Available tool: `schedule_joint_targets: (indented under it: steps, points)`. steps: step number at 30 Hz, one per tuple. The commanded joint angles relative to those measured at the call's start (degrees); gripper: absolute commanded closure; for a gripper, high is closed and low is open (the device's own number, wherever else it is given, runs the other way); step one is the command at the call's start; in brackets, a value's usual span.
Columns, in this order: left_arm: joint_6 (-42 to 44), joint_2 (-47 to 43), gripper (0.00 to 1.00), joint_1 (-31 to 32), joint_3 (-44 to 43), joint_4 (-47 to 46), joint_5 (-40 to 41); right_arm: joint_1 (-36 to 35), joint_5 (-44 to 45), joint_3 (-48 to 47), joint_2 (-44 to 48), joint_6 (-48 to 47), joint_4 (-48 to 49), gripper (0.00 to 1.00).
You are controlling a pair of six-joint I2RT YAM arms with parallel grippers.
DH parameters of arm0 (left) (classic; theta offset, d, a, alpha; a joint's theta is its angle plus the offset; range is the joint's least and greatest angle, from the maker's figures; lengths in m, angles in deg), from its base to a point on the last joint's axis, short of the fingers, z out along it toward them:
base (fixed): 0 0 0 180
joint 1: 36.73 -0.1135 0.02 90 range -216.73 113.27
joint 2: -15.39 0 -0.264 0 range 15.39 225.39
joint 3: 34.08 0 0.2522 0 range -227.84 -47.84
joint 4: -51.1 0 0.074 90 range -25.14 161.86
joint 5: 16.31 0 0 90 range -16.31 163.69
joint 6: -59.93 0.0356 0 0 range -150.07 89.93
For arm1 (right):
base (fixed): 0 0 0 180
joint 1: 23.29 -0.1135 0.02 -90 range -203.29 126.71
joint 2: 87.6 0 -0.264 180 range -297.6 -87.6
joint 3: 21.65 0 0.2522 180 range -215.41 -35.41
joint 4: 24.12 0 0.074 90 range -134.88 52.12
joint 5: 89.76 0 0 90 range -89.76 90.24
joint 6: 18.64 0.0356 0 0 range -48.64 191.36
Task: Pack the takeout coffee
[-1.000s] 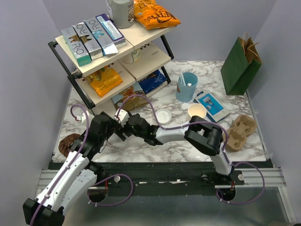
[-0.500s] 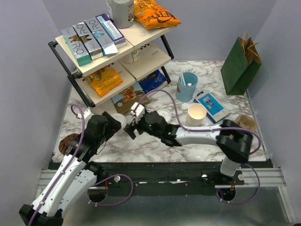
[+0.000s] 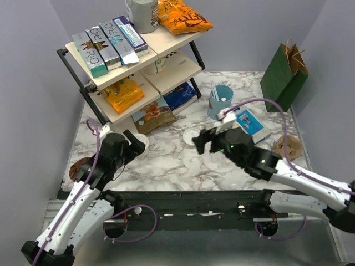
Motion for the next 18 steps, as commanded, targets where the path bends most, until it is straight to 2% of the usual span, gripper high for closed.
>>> schedule_joint_targets:
  steps: [1, 3, 6, 7, 9, 10, 13, 15, 18]
  points:
    - [3.40, 1.97, 0.01, 0.32, -0.99, -6.97, -5.54, 12.95, 3.38, -2.11, 6.98, 10.64, -22.27, 0.00]
    - [4.02, 3.38, 0.01, 0.41, -1.16, -7.95, -6.60, 21.53, 4.06, -3.42, 8.74, 14.24, -30.24, 0.00]
    - [4.89, 4.43, 0.01, 0.58, -0.46, -10.76, -8.52, 30.08, 8.98, -2.56, 11.46, 15.66, -35.38, 0.00]
    - [5.16, 4.61, 0.01, 0.58, -0.28, -12.68, -8.97, 37.08, 6.03, -2.11, 11.99, 15.57, -35.74, 0.00]
    - [5.95, 5.22, 0.01, 0.67, -0.11, -13.92, -9.41, 44.41, 1.80, -1.41, 12.53, 14.08, -35.92, 0.00]
    - [6.04, 5.49, 0.01, 0.67, 0.16, -15.06, -9.41, 50.27, -0.05, -0.88, 11.83, 13.73, -36.10, 0.00]
    - [6.48, 6.98, 0.01, 0.76, 0.86, -17.78, -10.54, 57.86, -1.56, -0.88, 9.03, 11.62, -36.62, 0.01]
    - [6.92, 8.12, 0.01, 0.85, 1.38, -19.72, -12.30, 60.60, -1.91, -1.14, 7.70, 10.48, -36.54, 0.05]
    - [9.20, 8.65, 0.01, 0.85, 2.26, -24.29, -14.86, 66.31, -1.90, -2.02, 4.36, 9.59, -36.45, 0.17]
